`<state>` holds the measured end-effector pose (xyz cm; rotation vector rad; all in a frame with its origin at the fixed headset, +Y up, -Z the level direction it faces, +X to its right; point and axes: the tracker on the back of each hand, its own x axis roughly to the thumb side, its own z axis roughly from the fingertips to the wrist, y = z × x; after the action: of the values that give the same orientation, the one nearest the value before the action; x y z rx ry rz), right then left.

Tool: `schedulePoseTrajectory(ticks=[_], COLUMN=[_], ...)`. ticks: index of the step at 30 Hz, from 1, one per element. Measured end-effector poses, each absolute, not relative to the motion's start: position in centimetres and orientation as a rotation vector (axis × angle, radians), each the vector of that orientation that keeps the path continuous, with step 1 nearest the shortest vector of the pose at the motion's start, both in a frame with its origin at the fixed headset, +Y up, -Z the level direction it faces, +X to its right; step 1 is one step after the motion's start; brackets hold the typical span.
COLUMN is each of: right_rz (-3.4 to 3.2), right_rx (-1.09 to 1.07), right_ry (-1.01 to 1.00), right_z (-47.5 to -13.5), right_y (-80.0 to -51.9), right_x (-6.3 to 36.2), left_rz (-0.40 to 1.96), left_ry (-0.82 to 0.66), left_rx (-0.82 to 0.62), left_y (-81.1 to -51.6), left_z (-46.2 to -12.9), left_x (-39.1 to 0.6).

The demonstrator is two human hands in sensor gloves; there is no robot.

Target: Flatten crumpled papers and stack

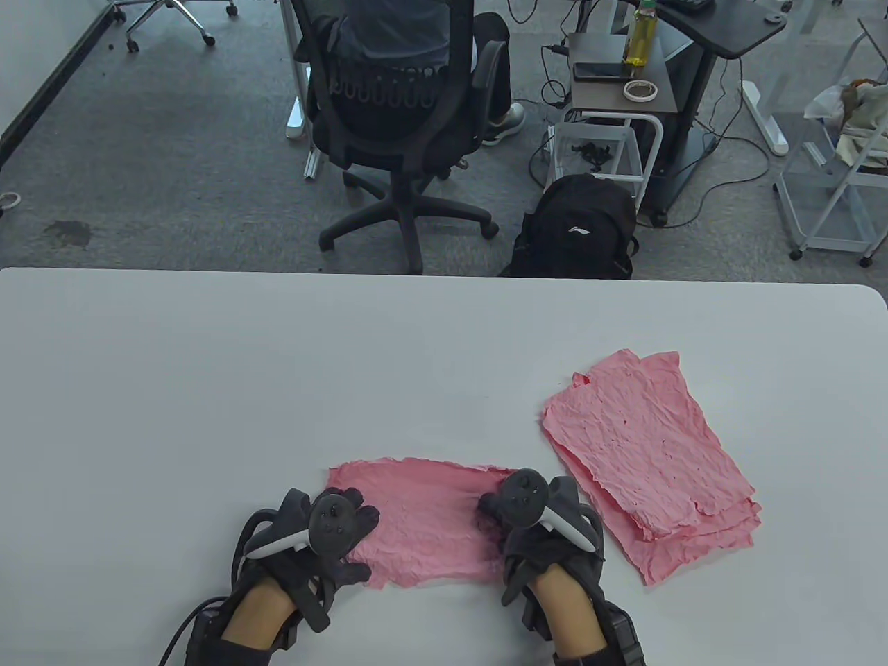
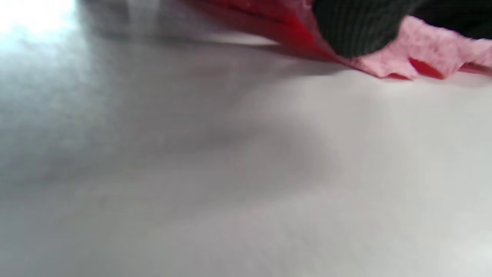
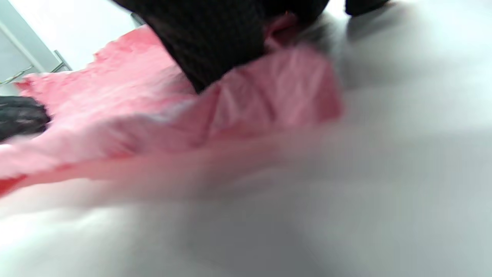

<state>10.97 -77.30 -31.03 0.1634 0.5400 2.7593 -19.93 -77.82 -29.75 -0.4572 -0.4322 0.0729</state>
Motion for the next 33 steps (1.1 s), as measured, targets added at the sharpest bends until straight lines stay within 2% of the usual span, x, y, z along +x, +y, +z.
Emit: schedulePoseTrajectory(ticks=[4,7,10,13,16,18,22,28,33], right_rz=[2.876,2.873,2.743,2.782,2.703,2.681,2.685,2.698,2.75], right_rx=[0.317,0.606,0.802,0.724,0.657,0.618,0.586,0.294,0.034], right_ry=[0.397,0.262,0.377,0.592,0.585,0.624,0.571,0.621,0.597], right_z=[-30.5,-29.3,-28.5,-28.6,-29.1,-29.3,-29.7,-30.7,-31.1], right_y=[-76.5,-75.6,-76.2,-77.5,-77.6,-77.7,-77.6,-77.7,-77.5], right_x=[9.4,6.1,3.1,2.6,3.8,4.4,5.3,8.7,12.4], left_rz=[0.14,0.127,0.097,0.174,0.248,0.19,0.028,-0.013,0.041], left_ry=[-0.416,-0.42,-0.446,-0.437,-0.397,-0.395,-0.407,-0.42,-0.406], left_rx=[-0.447,-0.459,-0.518,-0.522,-0.432,-0.406,-0.319,-0.356,-0.48], left_y=[-77.8,-77.7,-77.9,-77.6,-77.3,-77.1,-76.9,-77.1,-77.7], left_z=[-29.7,-29.6,-29.5,-29.7,-29.7,-29.7,-29.4,-29.3,-29.5], left_x=[-19.9,-19.7,-19.8,-20.3,-20.6,-20.1,-18.9,-18.8,-19.5])
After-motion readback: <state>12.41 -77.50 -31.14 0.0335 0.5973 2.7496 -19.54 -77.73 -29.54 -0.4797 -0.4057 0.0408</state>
